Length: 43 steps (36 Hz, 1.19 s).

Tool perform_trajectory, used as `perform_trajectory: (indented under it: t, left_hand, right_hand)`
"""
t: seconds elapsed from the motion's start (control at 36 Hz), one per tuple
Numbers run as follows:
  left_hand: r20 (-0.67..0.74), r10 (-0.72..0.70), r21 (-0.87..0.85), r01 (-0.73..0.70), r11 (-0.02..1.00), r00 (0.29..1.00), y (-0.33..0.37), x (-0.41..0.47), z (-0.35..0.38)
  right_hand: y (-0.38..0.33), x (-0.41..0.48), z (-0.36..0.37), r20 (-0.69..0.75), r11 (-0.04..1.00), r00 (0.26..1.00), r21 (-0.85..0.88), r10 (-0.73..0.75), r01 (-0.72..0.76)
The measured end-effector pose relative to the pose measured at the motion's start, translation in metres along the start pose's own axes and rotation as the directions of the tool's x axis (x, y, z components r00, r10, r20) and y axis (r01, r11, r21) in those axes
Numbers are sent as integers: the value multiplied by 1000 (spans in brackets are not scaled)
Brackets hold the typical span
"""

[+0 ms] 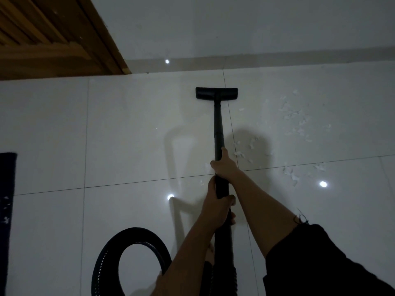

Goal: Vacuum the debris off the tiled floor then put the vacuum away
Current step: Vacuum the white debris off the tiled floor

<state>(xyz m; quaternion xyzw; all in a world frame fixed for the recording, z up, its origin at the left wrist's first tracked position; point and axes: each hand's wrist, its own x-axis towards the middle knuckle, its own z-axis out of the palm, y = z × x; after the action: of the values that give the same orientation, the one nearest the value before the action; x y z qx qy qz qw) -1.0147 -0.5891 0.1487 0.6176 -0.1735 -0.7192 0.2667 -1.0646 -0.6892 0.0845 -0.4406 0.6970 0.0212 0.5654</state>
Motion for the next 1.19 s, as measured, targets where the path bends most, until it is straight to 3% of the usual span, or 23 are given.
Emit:
perform_trajectory:
  t: [1.19]
  left_hand:
    - [86, 2, 30, -5, 1000, 996, -132, -160, -27]
  right_hand:
    - [100, -159, 103, -7, 999, 999, 7, 53, -53]
